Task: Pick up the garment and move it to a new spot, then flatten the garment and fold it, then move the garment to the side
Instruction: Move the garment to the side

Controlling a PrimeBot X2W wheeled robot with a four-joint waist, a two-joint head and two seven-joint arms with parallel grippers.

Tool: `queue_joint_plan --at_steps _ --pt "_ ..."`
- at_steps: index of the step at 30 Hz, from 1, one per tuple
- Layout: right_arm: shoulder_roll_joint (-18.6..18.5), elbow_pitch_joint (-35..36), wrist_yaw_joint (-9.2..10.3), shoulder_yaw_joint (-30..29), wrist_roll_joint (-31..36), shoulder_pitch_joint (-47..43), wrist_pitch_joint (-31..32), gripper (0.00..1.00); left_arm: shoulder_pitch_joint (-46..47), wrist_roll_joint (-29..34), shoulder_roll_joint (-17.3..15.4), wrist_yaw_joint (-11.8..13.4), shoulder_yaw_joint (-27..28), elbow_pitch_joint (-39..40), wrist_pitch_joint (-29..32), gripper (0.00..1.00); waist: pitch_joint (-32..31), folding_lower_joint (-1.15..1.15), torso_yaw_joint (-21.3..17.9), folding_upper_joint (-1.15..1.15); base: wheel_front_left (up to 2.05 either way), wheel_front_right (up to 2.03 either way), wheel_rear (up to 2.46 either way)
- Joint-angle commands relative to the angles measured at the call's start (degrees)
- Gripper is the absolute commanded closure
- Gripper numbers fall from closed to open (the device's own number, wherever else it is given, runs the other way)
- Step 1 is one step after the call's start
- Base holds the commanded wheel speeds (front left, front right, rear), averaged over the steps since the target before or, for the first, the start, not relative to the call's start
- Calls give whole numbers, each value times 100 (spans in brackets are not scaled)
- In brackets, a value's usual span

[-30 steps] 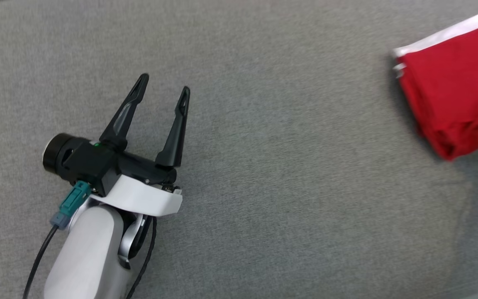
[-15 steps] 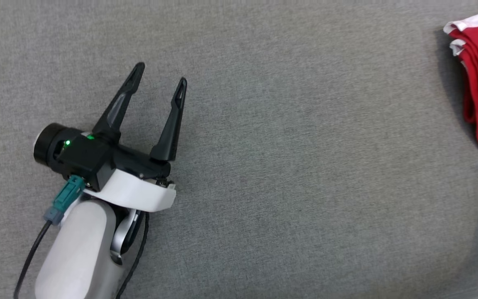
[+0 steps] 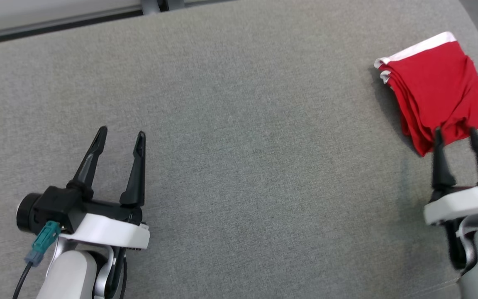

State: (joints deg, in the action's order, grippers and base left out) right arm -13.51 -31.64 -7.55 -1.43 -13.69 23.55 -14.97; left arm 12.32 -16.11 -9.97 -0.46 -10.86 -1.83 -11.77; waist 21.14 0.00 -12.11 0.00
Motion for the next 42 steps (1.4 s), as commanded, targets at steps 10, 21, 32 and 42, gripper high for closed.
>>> queue_joint_plan --at_steps 10,21,32,42 --pt "714 2095 9 231 451 -1338 497 0 -388 -293 95 198 276 -395 -198 0 -748 0 687 0 0 0 0" --pt "899 3078 9 99 591 -2132 1139 0 -736 -341 129 217 459 -791 -317 0 -1336 0 1235 0 0 0 0" --pt "840 3396 8 94 473 -3028 1503 0 -1344 -327 39 171 385 -1188 -306 0 -2279 0 1311 0 0 0 0" --pt "855 3532 8 105 390 -3411 1630 0 -1467 -330 -52 194 338 -1310 -247 0 -2554 0 1307 0 0 0 0"
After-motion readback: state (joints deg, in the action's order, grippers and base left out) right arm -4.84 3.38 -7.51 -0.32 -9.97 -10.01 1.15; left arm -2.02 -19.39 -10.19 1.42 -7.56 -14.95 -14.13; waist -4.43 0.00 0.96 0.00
